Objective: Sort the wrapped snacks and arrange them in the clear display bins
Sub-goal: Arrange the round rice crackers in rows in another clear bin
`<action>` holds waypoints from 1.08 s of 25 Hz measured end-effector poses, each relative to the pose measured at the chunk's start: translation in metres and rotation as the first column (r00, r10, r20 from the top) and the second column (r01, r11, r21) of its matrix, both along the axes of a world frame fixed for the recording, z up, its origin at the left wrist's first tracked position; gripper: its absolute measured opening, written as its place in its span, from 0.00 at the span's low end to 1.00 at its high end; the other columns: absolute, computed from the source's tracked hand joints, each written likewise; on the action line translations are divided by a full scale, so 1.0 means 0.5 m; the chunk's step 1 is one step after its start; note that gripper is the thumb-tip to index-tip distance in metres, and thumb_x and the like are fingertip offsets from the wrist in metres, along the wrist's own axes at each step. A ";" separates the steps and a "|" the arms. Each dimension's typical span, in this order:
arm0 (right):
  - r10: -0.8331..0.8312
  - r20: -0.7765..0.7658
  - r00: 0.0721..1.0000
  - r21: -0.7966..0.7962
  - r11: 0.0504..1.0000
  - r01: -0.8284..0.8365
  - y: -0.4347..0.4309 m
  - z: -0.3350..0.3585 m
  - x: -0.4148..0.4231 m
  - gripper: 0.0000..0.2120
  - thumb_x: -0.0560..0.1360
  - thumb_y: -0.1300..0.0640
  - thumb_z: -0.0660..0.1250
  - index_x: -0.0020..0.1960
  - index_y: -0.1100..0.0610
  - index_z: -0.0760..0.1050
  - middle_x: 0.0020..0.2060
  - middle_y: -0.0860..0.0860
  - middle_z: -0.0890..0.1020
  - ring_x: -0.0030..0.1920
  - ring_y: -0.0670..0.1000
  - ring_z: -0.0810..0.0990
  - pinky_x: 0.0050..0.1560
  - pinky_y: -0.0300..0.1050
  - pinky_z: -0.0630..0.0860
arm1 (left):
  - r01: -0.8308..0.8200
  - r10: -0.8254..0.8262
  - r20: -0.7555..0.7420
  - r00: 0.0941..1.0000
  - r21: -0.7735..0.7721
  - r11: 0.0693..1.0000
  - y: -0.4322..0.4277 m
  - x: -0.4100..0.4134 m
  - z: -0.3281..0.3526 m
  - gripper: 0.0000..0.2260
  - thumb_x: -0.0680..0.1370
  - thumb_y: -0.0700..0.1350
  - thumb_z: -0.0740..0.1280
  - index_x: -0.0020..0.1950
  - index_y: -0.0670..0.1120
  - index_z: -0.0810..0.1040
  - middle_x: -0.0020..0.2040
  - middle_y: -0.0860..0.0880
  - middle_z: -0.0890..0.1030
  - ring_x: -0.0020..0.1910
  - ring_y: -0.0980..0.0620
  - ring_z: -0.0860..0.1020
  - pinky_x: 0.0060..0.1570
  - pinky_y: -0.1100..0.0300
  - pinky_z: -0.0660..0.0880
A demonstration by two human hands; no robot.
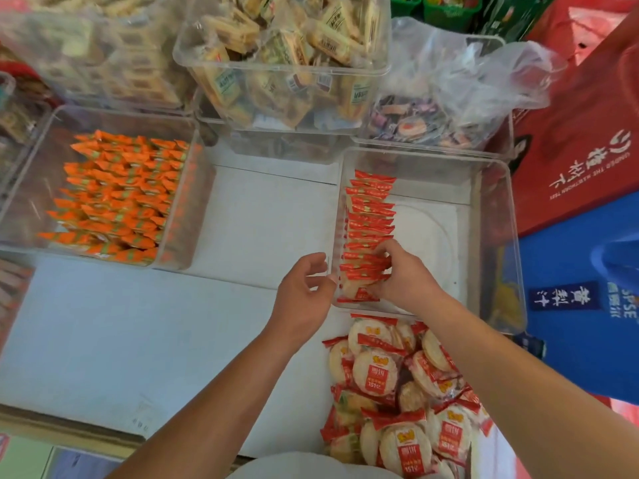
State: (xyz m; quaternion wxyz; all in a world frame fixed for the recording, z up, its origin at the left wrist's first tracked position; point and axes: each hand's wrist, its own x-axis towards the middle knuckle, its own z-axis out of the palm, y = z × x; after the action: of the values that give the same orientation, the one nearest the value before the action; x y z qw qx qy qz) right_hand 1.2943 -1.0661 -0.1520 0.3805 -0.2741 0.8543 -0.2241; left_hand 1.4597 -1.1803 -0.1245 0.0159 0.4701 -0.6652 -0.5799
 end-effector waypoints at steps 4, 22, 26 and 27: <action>-0.138 -0.011 0.990 0.077 0.987 0.138 0.007 0.010 0.002 0.37 0.70 0.51 0.81 0.69 0.50 0.61 0.53 0.42 0.77 0.50 0.48 0.80 0.50 0.48 0.80 | 0.023 -0.023 0.005 1.000 0.013 1.000 0.009 0.016 -0.004 0.17 0.82 0.52 0.67 0.71 0.54 0.74 0.64 0.59 0.78 0.57 0.64 0.77 0.49 0.72 0.72; -0.159 -0.221 0.962 0.045 0.984 0.173 0.114 0.161 0.058 0.31 0.76 0.36 0.69 0.73 0.49 0.72 0.60 0.46 0.82 0.57 0.50 0.81 0.55 0.53 0.81 | 0.057 -0.058 0.038 0.998 0.027 0.998 0.096 0.138 -0.017 0.13 0.84 0.51 0.65 0.68 0.52 0.77 0.59 0.56 0.80 0.56 0.59 0.79 0.49 0.71 0.72; -0.331 -0.129 0.935 -0.188 0.934 0.305 0.256 0.172 0.200 0.20 0.75 0.41 0.71 0.64 0.47 0.80 0.47 0.40 0.84 0.50 0.43 0.82 0.54 0.52 0.82 | 0.065 -0.067 0.050 0.996 0.054 0.996 0.178 0.206 -0.040 0.09 0.83 0.47 0.67 0.63 0.51 0.80 0.56 0.54 0.81 0.52 0.59 0.80 0.47 0.72 0.74; -0.365 -0.087 0.927 -0.191 0.919 0.344 0.290 0.153 0.232 0.19 0.75 0.41 0.72 0.62 0.47 0.81 0.45 0.40 0.84 0.48 0.42 0.83 0.53 0.50 0.82 | 0.083 -0.086 0.054 0.995 0.059 0.995 0.200 0.220 -0.050 0.09 0.82 0.46 0.68 0.62 0.50 0.80 0.56 0.54 0.81 0.51 0.58 0.81 0.45 0.73 0.75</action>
State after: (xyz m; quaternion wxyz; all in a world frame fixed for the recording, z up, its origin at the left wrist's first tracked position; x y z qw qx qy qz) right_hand 1.4101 -0.9212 -0.0753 0.2561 -0.1595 0.8886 -0.3456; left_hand 1.5699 -1.0803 -0.1496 -0.0408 0.4581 -0.6681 -0.5849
